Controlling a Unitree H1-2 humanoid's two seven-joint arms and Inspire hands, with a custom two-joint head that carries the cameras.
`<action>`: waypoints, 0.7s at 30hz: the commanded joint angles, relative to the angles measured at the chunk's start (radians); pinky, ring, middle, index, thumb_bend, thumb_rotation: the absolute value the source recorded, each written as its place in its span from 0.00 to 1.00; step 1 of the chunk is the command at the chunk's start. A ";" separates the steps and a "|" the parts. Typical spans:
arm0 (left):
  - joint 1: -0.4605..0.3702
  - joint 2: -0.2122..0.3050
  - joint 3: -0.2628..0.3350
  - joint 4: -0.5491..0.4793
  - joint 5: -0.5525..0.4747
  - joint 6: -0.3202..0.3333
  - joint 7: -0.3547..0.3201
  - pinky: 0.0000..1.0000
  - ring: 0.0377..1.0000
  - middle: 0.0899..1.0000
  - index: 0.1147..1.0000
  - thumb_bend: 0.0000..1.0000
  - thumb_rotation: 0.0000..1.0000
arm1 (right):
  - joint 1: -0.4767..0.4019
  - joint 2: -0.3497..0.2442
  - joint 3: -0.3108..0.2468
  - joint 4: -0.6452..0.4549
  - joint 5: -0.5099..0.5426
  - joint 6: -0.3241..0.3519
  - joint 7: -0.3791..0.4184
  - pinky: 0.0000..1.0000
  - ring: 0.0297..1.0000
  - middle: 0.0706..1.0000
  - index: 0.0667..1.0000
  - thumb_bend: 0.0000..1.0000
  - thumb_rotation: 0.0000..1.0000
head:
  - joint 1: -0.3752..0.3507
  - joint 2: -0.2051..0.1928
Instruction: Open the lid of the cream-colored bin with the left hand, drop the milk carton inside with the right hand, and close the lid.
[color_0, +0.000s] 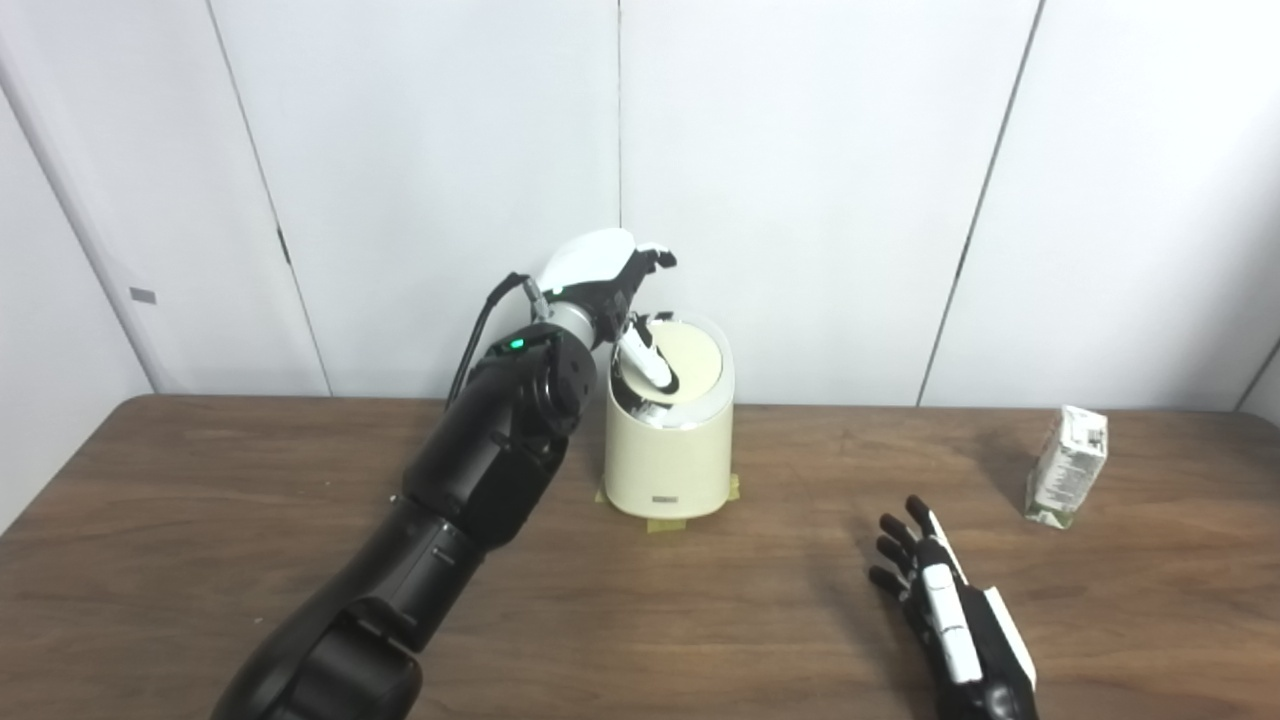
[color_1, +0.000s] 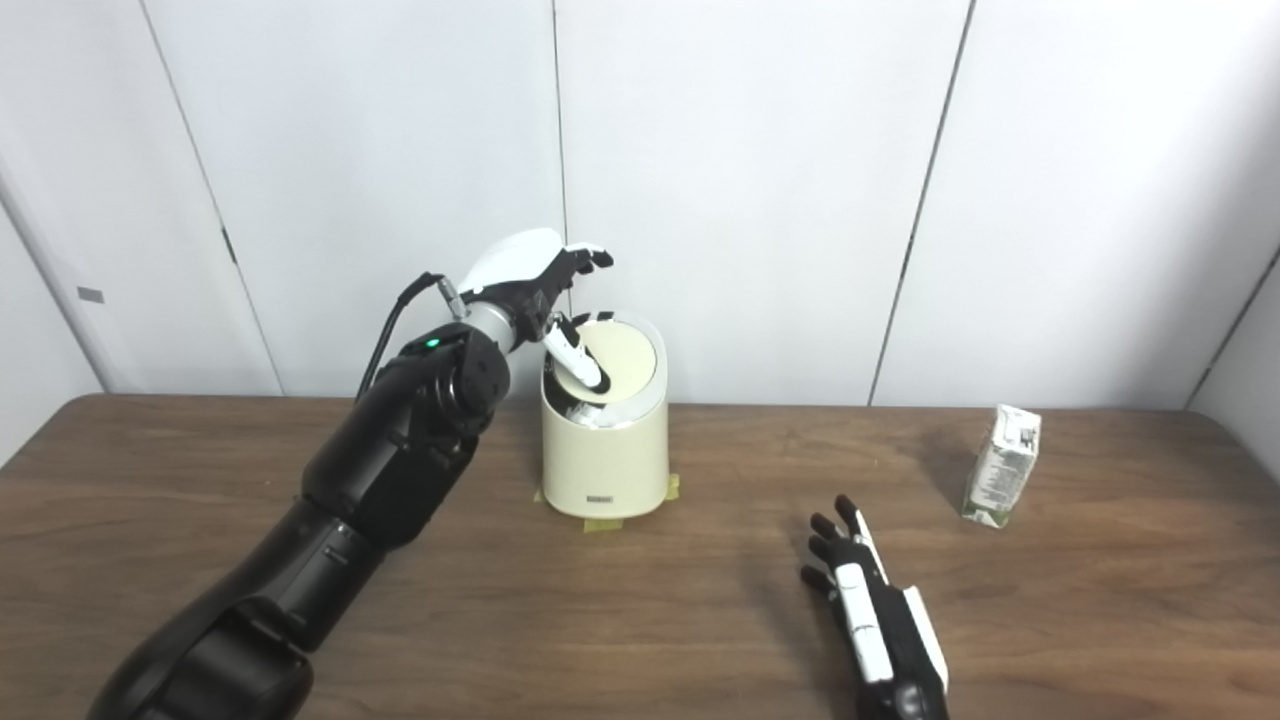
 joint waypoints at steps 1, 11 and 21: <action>-0.057 0.001 -0.017 0.014 0.001 -0.028 0.021 0.71 0.85 0.90 0.86 0.92 0.04 | -0.032 0.000 0.004 -0.016 -0.001 -0.030 0.008 0.86 0.92 0.92 0.97 0.53 0.94 | 0.000 0.006; -0.043 0.010 -0.090 0.022 0.019 -0.045 0.014 0.76 0.85 0.86 0.86 0.93 0.00 | -0.040 -0.014 -0.012 -0.030 0.028 -0.025 0.017 0.87 0.92 0.93 0.98 0.56 0.87 | -0.002 0.022; -0.067 0.003 0.026 -0.102 -0.089 0.079 -0.038 0.71 0.85 0.88 0.84 0.92 0.02 | -0.041 -0.018 -0.014 -0.035 0.018 -0.010 0.012 0.85 0.91 0.92 0.97 0.57 0.89 | 0.006 0.036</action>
